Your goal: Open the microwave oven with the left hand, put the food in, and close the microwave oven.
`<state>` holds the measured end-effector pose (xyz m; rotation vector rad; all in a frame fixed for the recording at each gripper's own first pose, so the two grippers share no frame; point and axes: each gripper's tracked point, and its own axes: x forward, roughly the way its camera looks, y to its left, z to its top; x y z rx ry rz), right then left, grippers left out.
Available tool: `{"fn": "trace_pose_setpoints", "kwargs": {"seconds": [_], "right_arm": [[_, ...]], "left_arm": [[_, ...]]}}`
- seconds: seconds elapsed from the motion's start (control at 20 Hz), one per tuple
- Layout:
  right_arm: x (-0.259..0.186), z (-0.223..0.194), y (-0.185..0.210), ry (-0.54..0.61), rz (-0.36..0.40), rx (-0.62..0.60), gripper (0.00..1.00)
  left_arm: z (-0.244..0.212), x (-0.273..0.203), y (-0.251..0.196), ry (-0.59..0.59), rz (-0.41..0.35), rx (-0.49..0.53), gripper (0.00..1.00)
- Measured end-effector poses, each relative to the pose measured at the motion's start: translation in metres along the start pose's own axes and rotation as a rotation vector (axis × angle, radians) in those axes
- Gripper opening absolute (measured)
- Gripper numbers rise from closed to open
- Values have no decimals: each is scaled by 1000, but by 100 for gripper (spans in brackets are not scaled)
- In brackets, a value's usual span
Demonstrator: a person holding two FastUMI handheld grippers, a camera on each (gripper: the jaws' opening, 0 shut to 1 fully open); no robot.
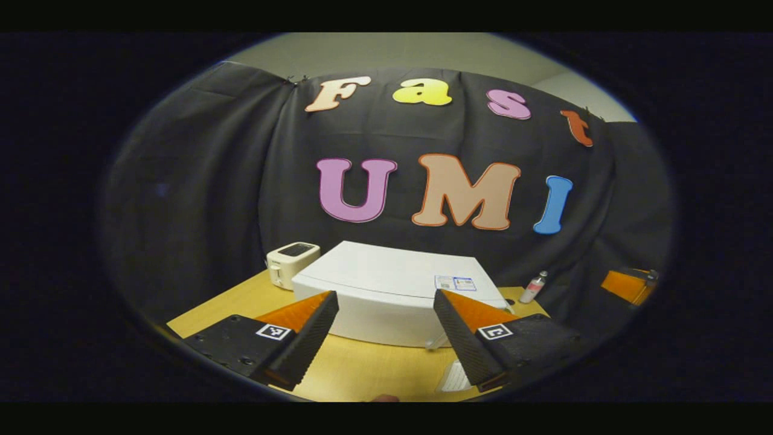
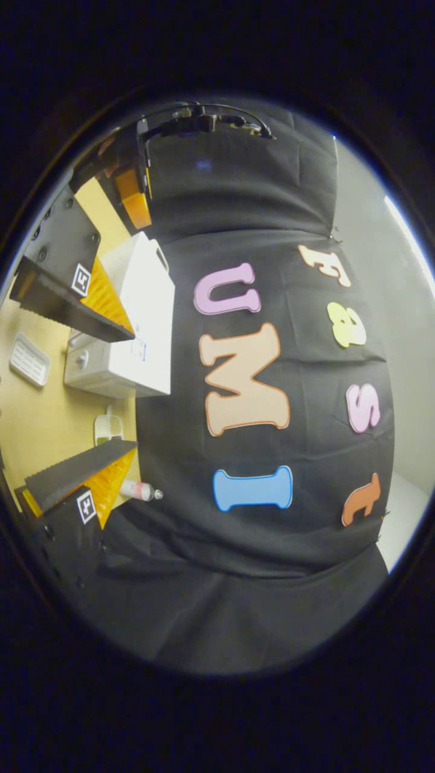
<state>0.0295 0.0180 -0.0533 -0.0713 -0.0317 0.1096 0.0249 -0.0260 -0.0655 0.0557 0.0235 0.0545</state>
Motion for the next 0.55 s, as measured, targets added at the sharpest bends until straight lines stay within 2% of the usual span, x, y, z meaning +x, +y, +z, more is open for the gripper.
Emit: {"fn": "trace_pose_setpoints", "kwargs": {"seconds": [0.35, 0.4, 0.5, 0.55], "right_arm": [[-9, 9, -18, -7, -31, -6, 91], [-10, 8, -22, 3, -37, -12, 99], [-15, 8, -32, 19, -37, -1, 99], [-13, 11, -34, 14, -41, 1, 91]], "left_arm": [[26, -9, 10, -74, 48, 122, 96], [29, -10, 8, -82, 44, 131, 96], [31, -10, 5, -88, 40, 152, 96], [31, -9, 5, -90, 46, 164, 96]]}}
